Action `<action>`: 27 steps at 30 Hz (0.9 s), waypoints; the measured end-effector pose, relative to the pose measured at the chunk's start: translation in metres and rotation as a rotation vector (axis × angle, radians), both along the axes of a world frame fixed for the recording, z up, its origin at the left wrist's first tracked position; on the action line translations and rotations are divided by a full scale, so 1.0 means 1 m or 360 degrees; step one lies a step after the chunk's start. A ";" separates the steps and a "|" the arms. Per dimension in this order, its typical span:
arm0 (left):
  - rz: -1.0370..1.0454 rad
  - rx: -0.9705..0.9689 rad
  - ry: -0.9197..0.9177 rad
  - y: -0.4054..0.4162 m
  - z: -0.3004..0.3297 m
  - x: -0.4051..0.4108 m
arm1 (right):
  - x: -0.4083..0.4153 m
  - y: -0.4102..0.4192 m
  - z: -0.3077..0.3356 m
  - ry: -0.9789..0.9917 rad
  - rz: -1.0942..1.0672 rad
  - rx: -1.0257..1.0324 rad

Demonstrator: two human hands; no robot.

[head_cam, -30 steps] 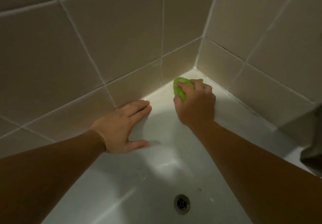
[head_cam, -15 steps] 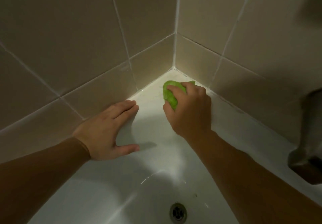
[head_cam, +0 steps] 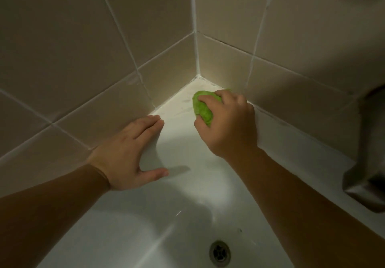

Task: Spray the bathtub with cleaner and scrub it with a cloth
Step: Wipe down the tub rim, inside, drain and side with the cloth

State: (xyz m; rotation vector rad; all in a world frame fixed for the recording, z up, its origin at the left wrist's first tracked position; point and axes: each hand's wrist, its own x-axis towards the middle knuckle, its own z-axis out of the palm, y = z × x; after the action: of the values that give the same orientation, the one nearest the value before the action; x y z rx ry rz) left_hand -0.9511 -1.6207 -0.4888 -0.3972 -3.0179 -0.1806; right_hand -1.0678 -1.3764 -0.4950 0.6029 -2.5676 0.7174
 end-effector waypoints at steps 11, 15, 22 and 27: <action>-0.0011 -0.0033 0.0006 0.004 -0.001 -0.010 | -0.013 -0.016 0.009 -0.0270 0.0049 0.0133; 0.0005 -0.0044 0.0017 0.006 -0.002 -0.016 | 0.009 0.041 0.002 -0.0064 0.0032 0.0124; 0.0048 -0.0045 0.0059 0.016 -0.007 -0.032 | -0.017 0.009 0.005 -0.0153 0.0104 0.0314; 0.0080 -0.0049 0.0074 0.022 -0.007 -0.038 | 0.003 0.045 -0.003 0.0052 0.0230 0.0311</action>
State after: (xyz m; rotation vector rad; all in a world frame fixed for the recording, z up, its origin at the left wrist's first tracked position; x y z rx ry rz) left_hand -0.9894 -1.5992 -0.4955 -0.3232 -2.9849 -0.1194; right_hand -1.0648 -1.3309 -0.4981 0.8621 -2.6021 0.4998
